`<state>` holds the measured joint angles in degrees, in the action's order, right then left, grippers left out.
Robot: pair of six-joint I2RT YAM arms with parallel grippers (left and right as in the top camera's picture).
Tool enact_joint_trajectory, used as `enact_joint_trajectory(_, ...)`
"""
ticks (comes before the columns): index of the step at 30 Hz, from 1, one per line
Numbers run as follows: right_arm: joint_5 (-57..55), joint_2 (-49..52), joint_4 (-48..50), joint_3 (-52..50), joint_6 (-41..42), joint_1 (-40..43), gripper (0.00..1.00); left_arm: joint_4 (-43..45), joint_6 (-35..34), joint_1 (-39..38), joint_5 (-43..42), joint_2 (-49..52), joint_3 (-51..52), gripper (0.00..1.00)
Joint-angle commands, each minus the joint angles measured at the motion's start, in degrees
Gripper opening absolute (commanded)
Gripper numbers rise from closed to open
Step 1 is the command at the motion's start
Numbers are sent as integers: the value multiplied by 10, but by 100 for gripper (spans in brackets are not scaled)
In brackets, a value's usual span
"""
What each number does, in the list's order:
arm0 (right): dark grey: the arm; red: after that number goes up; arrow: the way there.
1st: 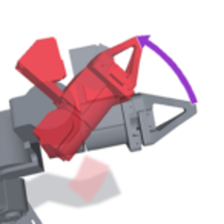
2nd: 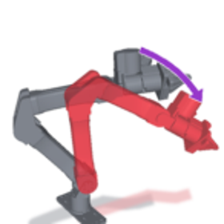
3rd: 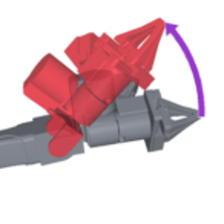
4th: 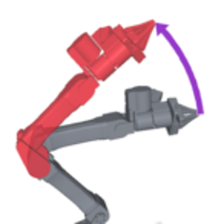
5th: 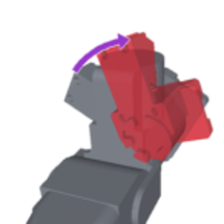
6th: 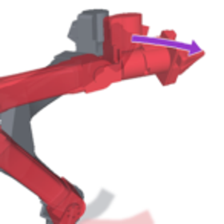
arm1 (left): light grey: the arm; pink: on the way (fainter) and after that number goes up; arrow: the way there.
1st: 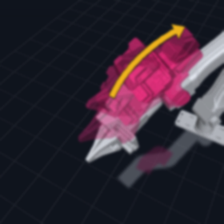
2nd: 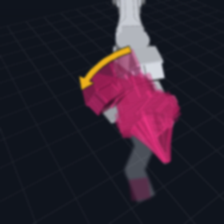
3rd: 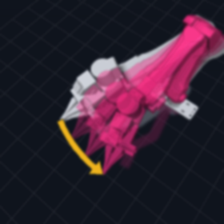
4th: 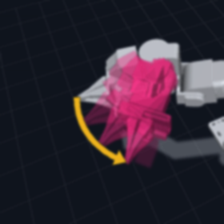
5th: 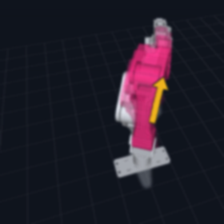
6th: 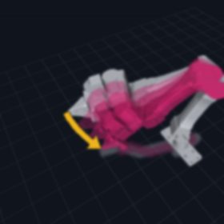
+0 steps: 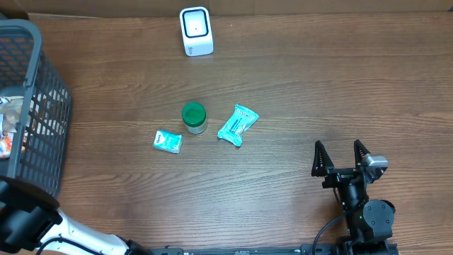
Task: Scan the item barcode
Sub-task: 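Move the left gripper back into the basket toward the orange pack, then grasp the small orange Kleenex pack in the basket with the left gripper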
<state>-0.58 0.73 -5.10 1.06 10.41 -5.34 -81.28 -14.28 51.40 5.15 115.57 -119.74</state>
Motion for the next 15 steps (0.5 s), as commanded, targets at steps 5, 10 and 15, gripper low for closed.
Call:
enact_joint_trajectory(5,-2,-6,3,-6,-4,-2,100,93,88,-10,-36,11,100,75)
enact_joint_trajectory(10,-2,-6,3,-6,-4,-2,100,163,128,-15,-52,11,160,74)
enact_joint_trajectory(15,-2,-6,3,-6,-4,-2,100,210,146,-19,-50,12,188,71)
